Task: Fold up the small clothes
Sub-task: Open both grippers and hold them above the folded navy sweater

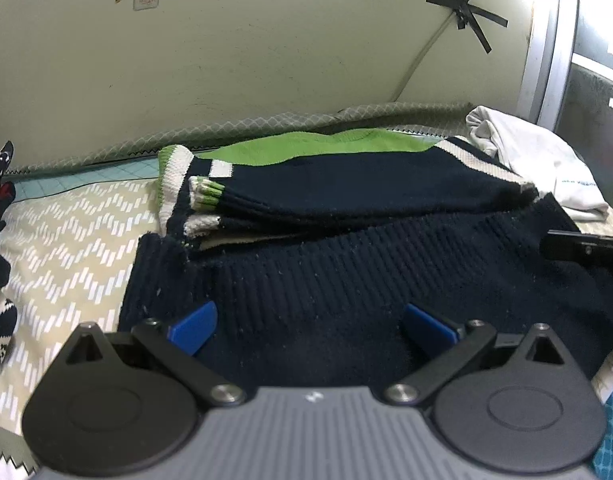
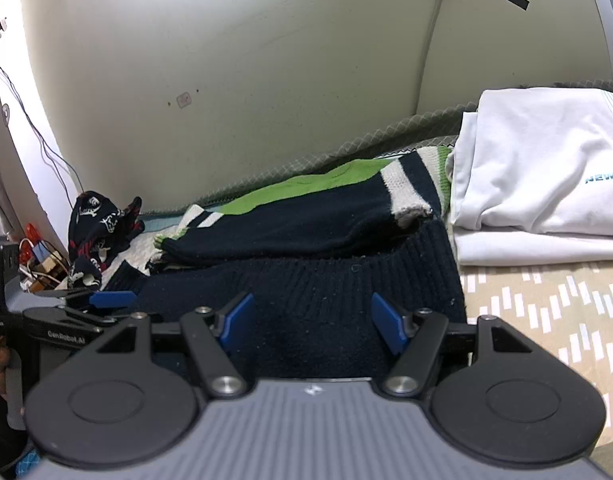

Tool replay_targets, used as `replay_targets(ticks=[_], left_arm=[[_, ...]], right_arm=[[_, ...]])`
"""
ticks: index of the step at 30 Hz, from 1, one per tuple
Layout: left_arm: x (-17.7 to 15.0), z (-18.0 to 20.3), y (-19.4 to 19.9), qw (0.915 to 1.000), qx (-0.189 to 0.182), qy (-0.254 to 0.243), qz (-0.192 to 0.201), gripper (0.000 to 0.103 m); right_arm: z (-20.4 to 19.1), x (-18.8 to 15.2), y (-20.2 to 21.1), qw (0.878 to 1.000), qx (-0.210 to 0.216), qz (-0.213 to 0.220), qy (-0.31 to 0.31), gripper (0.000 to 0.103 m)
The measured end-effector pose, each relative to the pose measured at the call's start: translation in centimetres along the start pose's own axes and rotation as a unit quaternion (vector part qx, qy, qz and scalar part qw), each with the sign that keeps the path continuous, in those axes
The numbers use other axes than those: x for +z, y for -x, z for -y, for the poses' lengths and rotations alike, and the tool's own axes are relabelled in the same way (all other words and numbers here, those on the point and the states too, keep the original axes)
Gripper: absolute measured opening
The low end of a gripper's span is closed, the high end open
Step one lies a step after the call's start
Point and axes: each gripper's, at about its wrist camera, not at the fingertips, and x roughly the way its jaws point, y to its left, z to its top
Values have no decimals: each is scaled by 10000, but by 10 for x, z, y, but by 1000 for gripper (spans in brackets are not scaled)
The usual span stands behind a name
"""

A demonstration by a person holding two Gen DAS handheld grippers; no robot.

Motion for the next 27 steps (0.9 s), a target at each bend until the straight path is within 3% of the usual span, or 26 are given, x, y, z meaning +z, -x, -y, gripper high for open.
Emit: replay_targets(ticks=[9,27], left_arm=[[-3,-8,8,9993,-225,202,208,103],[-1,-13,7,9989,-318,328,123,103]], right_arm=[[0,0,0,10000,3,2,-2,61],[0,-1,0,10000,0,7,2,62]])
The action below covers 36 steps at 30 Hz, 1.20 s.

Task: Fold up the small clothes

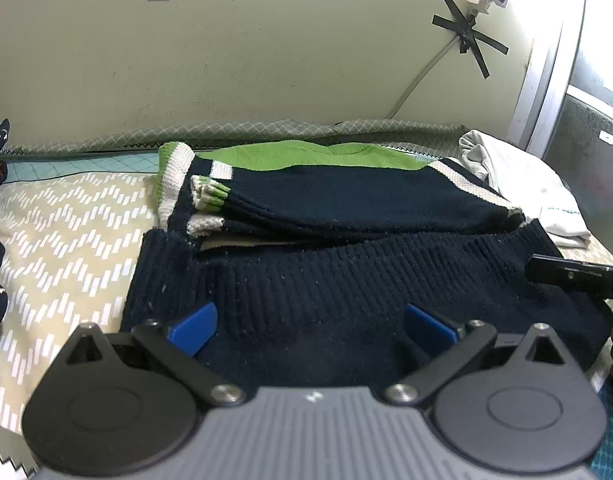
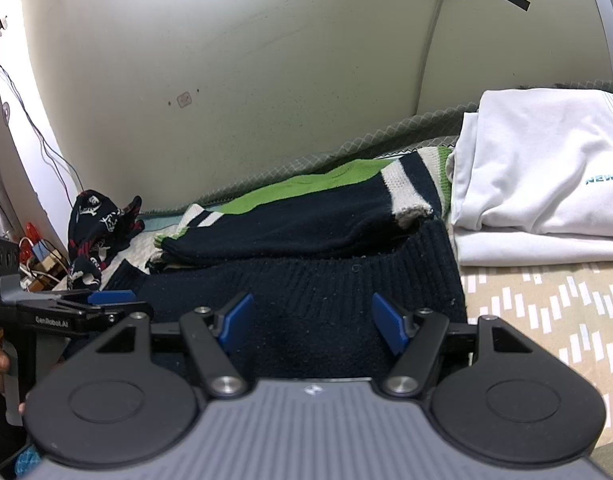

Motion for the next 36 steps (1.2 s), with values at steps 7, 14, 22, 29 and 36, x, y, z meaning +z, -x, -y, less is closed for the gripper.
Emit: replay_targets(ticks=[7,14,22,29,36], left_arm=[[-1,0,3,10000,-1,39,57,103],[2,-12,17,9988,-56,291,401,103],[63,-30,42,9977,-79,212,641,103],[157,-39,-58,9985,531,-90,-46,103],[189,-51,-188,9918,788,172,-993,103]], right_arm=[[0,0,0,10000,-1,1,5,62],[-1,0,1,10000,-7,-18,44,61],[0,57,26,9978,420,115,501,64],[16,145,-84,9910,-385,-297,1244,71],[70,193,-204,9913,128,-1281,-270,74]])
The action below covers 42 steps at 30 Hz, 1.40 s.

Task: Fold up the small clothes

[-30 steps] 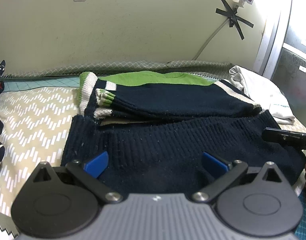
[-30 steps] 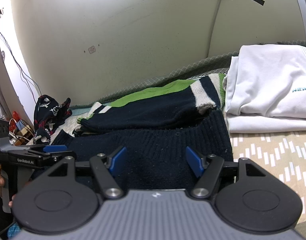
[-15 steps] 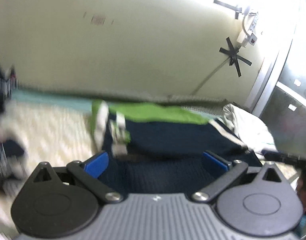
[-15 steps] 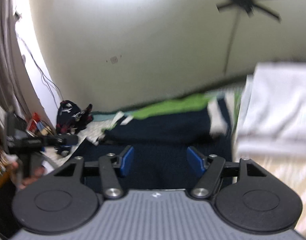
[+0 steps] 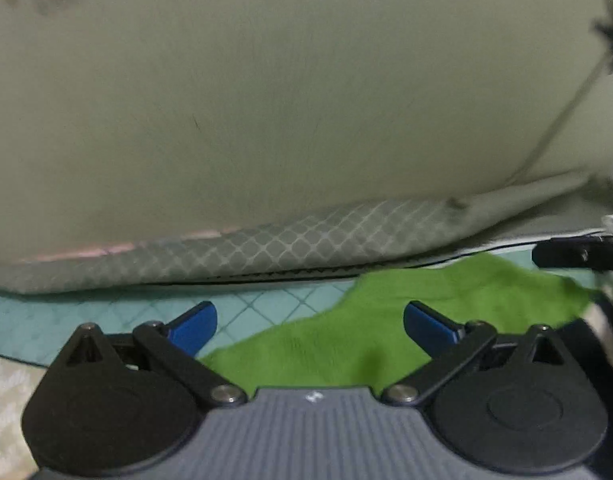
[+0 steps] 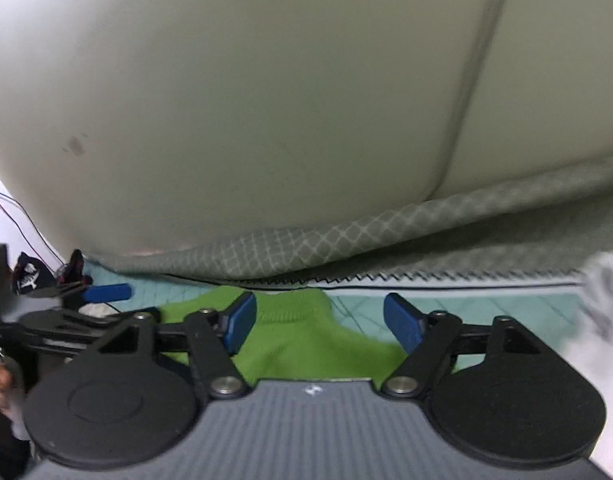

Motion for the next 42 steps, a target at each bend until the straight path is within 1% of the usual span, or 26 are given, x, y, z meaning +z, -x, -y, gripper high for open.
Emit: replay_targets(ticks=[2,3,4,5,6,7,8,9,11,15,17,19,22,25,27,28,29,30,31,32,33,34,35,37,39,42], left_arm=[[1,-5,-19,9995,-85,127,-261,102],[0,-7,-27,9992,-122,149,-360,99],[-2,-6,-28,9995,-81,106,-273,96],[-2,-5,-27,9997,-107,69,-198,80],[-3,-3,-24,9997,-214,46,-145,47],[-3,-2,-19,9989,-433,70,-149,31],[-3,0,-14,9979,-591,124,-214,14],[-5,3,-5,9985,-523,106,-158,13],[-11,10,19,9988,-473,-73,106,13],[-30,14,85,9952,-700,-32,679,13],[-56,17,127,9913,-833,-74,1020,13],[-89,22,165,9876,-852,-157,1312,13],[-139,29,207,9828,-920,-242,1583,13],[-196,34,230,9820,-916,-283,1629,13],[-223,33,230,9847,-947,-218,1444,18],[-237,32,227,9866,-960,-168,1311,18],[-249,30,228,9876,-1002,-139,1202,20],[-257,26,223,9887,-1034,-107,1082,28],[-264,22,222,9897,-1035,-45,991,33],[-267,18,224,9897,-1048,42,976,45],[-269,11,231,9882,-1091,162,1065,53],[-268,3,237,9860,-1122,281,1202,55],[-266,-5,244,9830,-1150,433,1366,57],[-255,-18,251,9765,-1267,738,1581,57],[-243,-22,248,9724,-1369,865,1678,56],[-220,-16,230,9737,-1157,709,1832,53]], right_arm=[[1,5,-21,9997,10,-232,123,74],[0,5,-29,9992,16,-328,216,71],[0,4,-37,9985,50,-454,298,67],[0,3,-43,9976,134,-566,362,50],[-5,-2,-46,9968,226,-624,446,32],[-8,-5,-45,9965,208,-560,578,23],[-11,-7,-40,9966,192,-468,656,17],[-15,-9,-31,9971,252,-344,635,15],[-23,-13,-7,9973,388,-54,623,14],[-52,-28,61,9925,627,506,922,14],[-74,-48,97,9868,639,726,1300,14],[-93,-75,133,9805,699,884,1610,14],[-115,-128,178,9713,647,1056,2029,14],[-136,-185,199,9624,466,1127,2429,13],[-144,-225,201,9569,192,1164,2653,14],[-145,-242,197,9540,41,1154,2765,14],[-145,-258,192,9520,-80,1111,2851,15],[-144,-270,186,9519,-162,1060,2870,16],[-142,-281,181,9536,-250,1002,2826,17],[-138,-289,178,9565,-329,941,2743,22],[-133,-292,180,9602,-342,922,2615,39],[-129,-294,184,9645,-219,984,2442,51],[-122,-295,194,9689,-27,1116,2208,56],[-111,-292,217,9720,163,1443,1850,55],[-105,-283,228,9721,11,1721,1597,53],[-97,-265,230,9740,-196,1923,1183,54]])
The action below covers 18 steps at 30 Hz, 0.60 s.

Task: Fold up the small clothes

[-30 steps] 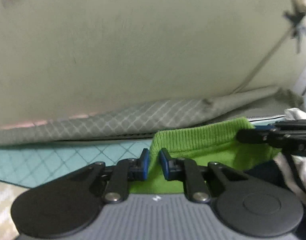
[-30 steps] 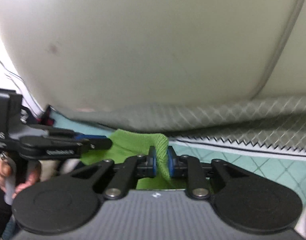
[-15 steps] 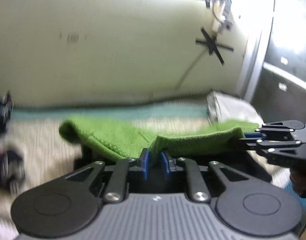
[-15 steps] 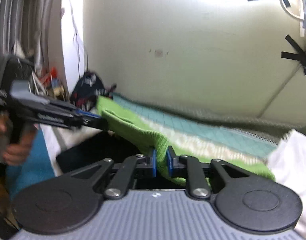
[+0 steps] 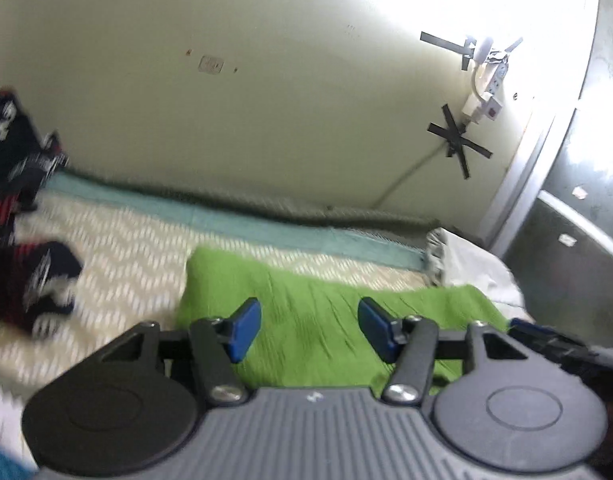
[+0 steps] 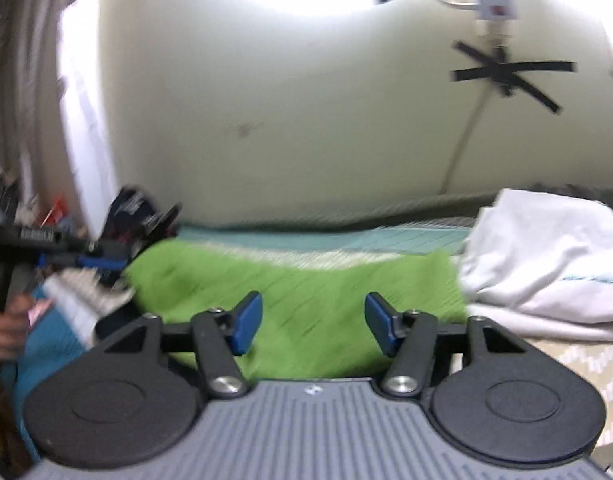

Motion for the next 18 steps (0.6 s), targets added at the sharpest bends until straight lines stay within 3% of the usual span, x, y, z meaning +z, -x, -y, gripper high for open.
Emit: replay_targets(ticks=[4,6,8,9,11,14,18], left_arm=[[7,-9,-58,9986,472,17,-231,52],[0,-20,-83,9963,729,115,-442,49],[-14,-17,-91,9953,899,-201,-298,50],[-19,-9,-92,9933,1024,-451,-275,51],[-23,1,-90,9905,1153,-703,-270,54],[-23,3,-85,9930,993,-625,-162,56],[-19,-3,-64,9988,436,-206,80,58]], right_arm=[[11,14,-20,9988,-42,181,-456,55],[11,11,-44,9989,-220,22,-416,54],[18,-3,-74,9948,-782,-640,-158,49],[26,-12,-77,9931,-867,-777,-143,48],[32,-13,-69,9939,-835,-626,-345,40],[29,-19,-63,9949,-826,-485,-322,41],[29,-24,-53,9953,-801,-281,-464,44]])
